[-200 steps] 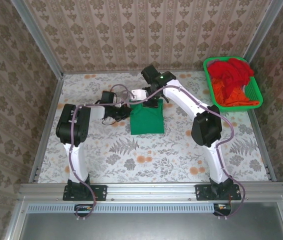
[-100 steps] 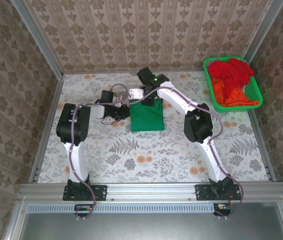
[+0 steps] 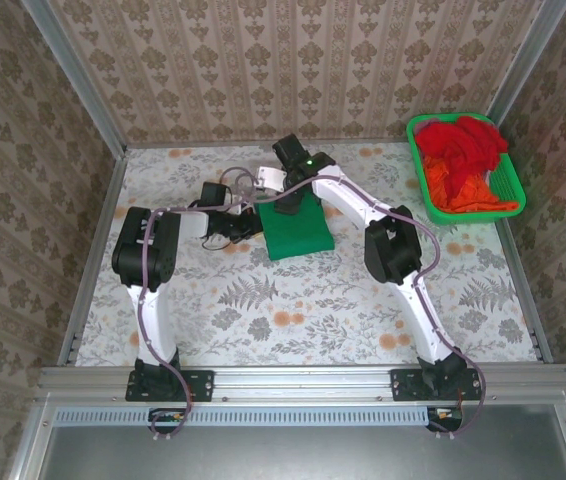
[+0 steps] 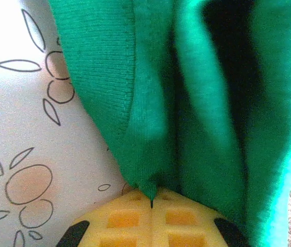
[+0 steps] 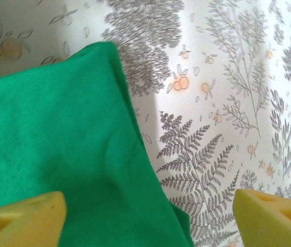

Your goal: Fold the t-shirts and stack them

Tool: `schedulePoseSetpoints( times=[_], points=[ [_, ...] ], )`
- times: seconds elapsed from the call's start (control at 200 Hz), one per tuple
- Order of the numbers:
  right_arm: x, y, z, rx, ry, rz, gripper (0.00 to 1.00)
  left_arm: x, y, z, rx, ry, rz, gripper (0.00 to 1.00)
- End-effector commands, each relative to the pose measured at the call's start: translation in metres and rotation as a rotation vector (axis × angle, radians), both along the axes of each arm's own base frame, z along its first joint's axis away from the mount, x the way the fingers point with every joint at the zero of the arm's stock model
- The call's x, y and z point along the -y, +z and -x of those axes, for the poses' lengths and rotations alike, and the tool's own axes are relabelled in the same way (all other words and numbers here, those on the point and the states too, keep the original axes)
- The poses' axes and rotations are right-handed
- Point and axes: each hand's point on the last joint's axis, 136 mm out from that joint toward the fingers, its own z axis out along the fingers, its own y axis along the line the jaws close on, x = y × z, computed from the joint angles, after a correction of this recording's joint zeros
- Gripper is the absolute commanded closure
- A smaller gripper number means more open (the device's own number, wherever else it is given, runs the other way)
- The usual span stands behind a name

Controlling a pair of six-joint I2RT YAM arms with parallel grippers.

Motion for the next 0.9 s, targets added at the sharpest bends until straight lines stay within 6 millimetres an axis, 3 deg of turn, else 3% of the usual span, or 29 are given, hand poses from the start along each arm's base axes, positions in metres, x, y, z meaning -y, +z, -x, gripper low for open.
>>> schedulePoseSetpoints(
  times=[0.0, 0.085, 0.19, 0.27, 0.345, 0.47, 0.545, 0.64, 0.735, 0.895],
  points=[
    [-0.005, 0.065, -0.005, 0.107, -0.094, -0.206, 0.07, -0.023, -0.071, 0.051, -0.228, 0.020, -0.161, 1.00],
    [-0.001, 0.084, -0.001, 0.131, -0.162, -0.328, 0.03, -0.025, -0.068, 0.050, -0.221, 0.032, -0.154, 1.00],
    [0.017, 0.093, 0.004, 0.106, -0.334, -0.479, 0.01, -0.027, -0.059, 0.047, -0.205, 0.066, -0.125, 1.00],
    [0.038, 0.093, 0.005, 0.056, -0.519, -0.620, 0.00, -0.031, -0.048, 0.044, -0.182, 0.102, -0.105, 0.87],
    [0.058, 0.078, 0.010, -0.047, -0.663, -0.726, 0.00, -0.036, -0.032, 0.041, -0.149, 0.136, -0.082, 0.77],
    [0.088, 0.044, 0.018, -0.209, -0.859, -0.827, 0.04, -0.052, -0.005, 0.038, -0.080, 0.206, -0.106, 0.76],
    [0.096, 0.024, 0.023, -0.300, -0.930, -0.858, 0.05, -0.062, 0.011, 0.040, -0.038, 0.242, -0.140, 0.73],
    [0.096, 0.001, 0.029, -0.397, -0.981, -0.868, 0.09, -0.068, 0.029, 0.044, 0.018, 0.280, -0.175, 0.65],
    [0.087, -0.018, 0.035, -0.490, -0.996, -0.865, 0.15, -0.057, 0.047, 0.044, 0.071, 0.270, -0.181, 0.51],
    [0.081, -0.049, 0.038, -0.591, -1.068, -0.859, 0.45, -0.034, 0.065, 0.041, 0.140, 0.238, -0.220, 0.32]
  ],
)
